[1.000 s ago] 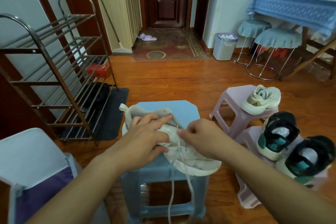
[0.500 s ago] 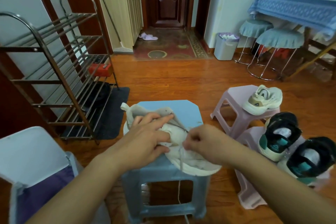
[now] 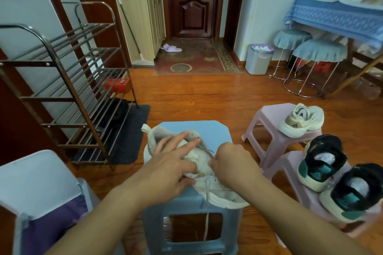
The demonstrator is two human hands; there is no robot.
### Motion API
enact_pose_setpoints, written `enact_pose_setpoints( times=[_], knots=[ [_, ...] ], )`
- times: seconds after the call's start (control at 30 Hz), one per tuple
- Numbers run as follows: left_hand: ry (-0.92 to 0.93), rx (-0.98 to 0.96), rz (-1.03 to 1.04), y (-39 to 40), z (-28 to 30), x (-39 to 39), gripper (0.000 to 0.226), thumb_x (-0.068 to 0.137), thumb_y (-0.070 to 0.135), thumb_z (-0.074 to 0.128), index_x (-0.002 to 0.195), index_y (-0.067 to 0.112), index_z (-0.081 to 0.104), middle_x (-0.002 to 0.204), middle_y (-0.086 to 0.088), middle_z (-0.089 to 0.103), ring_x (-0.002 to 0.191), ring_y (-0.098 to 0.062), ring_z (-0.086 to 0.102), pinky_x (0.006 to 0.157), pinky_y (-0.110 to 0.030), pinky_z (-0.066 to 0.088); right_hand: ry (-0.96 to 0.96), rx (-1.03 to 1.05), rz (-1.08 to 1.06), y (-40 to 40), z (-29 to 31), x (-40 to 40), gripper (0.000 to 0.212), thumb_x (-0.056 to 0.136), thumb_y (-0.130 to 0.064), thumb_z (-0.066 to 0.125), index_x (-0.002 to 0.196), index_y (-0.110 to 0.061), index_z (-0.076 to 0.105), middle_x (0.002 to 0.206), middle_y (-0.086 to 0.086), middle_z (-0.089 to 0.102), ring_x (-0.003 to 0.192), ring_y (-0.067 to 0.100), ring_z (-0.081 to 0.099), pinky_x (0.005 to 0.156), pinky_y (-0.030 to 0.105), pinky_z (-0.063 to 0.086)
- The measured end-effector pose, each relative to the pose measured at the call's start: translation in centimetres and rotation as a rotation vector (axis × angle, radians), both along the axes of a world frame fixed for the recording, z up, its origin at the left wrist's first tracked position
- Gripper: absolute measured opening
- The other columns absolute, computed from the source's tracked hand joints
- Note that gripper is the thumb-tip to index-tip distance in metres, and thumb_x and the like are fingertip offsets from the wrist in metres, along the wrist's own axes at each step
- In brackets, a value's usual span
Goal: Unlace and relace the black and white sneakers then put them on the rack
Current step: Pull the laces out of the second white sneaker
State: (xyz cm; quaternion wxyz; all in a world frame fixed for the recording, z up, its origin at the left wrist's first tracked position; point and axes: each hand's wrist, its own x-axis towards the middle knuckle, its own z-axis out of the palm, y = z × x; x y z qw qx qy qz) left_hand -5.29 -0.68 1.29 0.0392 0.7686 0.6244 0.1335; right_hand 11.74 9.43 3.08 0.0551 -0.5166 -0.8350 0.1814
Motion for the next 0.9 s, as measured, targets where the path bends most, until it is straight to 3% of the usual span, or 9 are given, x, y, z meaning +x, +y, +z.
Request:
enact_pose_setpoints(
  times=[0.13, 0.27, 0.4, 0.47, 0.63, 0.7, 0.77, 0.83, 0.9],
  knots=[
    [0.039, -0.037, 0.052, 0.0, 0.3, 0.4, 0.013, 0.096, 0.048, 0.06, 0.088, 0.038, 0.062, 0.168, 0.017, 0.009, 0.156, -0.015, -0.011, 0.122, -0.047, 0.006, 0.269, -0.405, 0.027, 0.3, 1.5, 1.6, 0.01, 0.084, -0.018, 0.067, 0.077, -0.013, 0.072, 0.066, -0.003, 0.063, 0.06, 0.012, 0.055, 0.058, 0.031, 0.047],
    [0.059, -0.038, 0.023, -0.1, 0.5, 0.9, 0.013, 0.096, 0.044, 0.061, 0.087, 0.034, 0.06, 0.168, 0.018, 0.011, 0.153, -0.019, 0.007, 0.112, -0.047, 0.019, 0.003, -0.561, 0.471, 0.1, 3.8, 4.6, 0.012, 0.087, -0.021, 0.071, 0.077, -0.027, 0.071, 0.064, -0.016, 0.06, 0.06, -0.001, 0.051, 0.062, 0.02, 0.043],
    [0.066, -0.052, 0.026, -0.2, 0.6, 1.0, 0.016, 0.097, 0.041, 0.061, 0.084, 0.037, 0.053, 0.169, 0.018, 0.008, 0.153, -0.02, 0.006, 0.112, -0.045, 0.018, 0.134, -0.446, 0.111, 1.2, 3.0, 3.1, 0.038, 0.092, -0.05, 0.066, 0.072, -0.018, 0.071, 0.058, -0.008, 0.054, 0.055, 0.01, 0.049, 0.053, 0.025, 0.038],
    [0.04, -0.075, 0.034, -0.2, 0.4, 1.0, 0.022, 0.098, 0.04, 0.06, 0.082, 0.038, 0.046, 0.168, 0.019, 0.006, 0.155, -0.022, -0.001, 0.118, -0.047, 0.014, 0.039, -0.331, 0.03, 0.9, 2.3, 1.5, 0.045, 0.089, -0.057, 0.065, 0.074, -0.014, 0.068, 0.065, -0.004, 0.06, 0.059, 0.013, 0.055, 0.055, 0.029, 0.043],
    [0.036, -0.17, 0.093, -0.1, 0.7, 1.1, 0.009, 0.101, 0.043, 0.056, 0.093, 0.038, 0.057, 0.167, 0.024, -0.004, 0.156, -0.023, -0.008, 0.124, -0.048, 0.006, -0.01, -0.223, 0.064, 0.3, 1.7, 0.4, 0.021, 0.086, -0.028, 0.067, 0.076, -0.011, 0.062, 0.07, 0.005, 0.06, 0.063, 0.017, 0.056, 0.052, 0.027, 0.042],
    [0.017, -0.172, 0.154, -0.1, 0.9, 1.2, 0.012, 0.1, 0.046, 0.055, 0.102, 0.037, 0.063, 0.166, 0.025, -0.007, 0.156, -0.023, -0.004, 0.122, -0.048, 0.011, 0.151, -0.25, 0.012, 0.5, 1.6, 0.5, 0.015, 0.084, -0.02, 0.067, 0.075, -0.009, 0.07, 0.071, 0.008, 0.067, 0.063, 0.017, 0.06, 0.055, 0.029, 0.046],
    [-0.01, -0.15, 0.243, 0.1, 1.0, 1.5, 0.015, 0.099, 0.048, 0.055, 0.103, 0.036, 0.064, 0.166, 0.025, -0.005, 0.154, -0.025, 0.003, 0.118, -0.049, 0.018, 0.479, -0.249, -0.062, 0.9, 2.2, 0.9, 0.016, 0.083, -0.014, 0.068, 0.067, -0.013, 0.07, 0.064, 0.0, 0.067, 0.059, 0.013, 0.059, 0.055, 0.028, 0.046],
    [-0.018, -0.132, 0.325, 0.5, 1.3, 2.0, 0.017, 0.098, 0.05, 0.056, 0.103, 0.036, 0.063, 0.168, 0.022, -0.002, 0.148, -0.028, 0.01, 0.11, -0.049, 0.025, 0.656, -0.338, 0.105, 1.2, 3.3, 2.0, 0.02, 0.083, -0.008, 0.068, 0.066, -0.015, 0.071, 0.06, -0.005, 0.063, 0.057, 0.008, 0.053, 0.058, 0.028, 0.044],
    [0.004, -0.159, 0.351, 1.0, 1.4, 2.6, 0.019, 0.098, 0.049, 0.055, 0.106, 0.035, 0.064, 0.168, 0.02, 0.0, 0.142, -0.03, 0.013, 0.105, -0.05, 0.025, 0.418, -0.515, 0.523, 0.6, 4.2, 3.3, 0.02, 0.085, -0.005, 0.066, 0.073, -0.019, 0.073, 0.065, -0.008, 0.063, 0.061, 0.005, 0.052, 0.061, 0.026, 0.044]
  ],
)
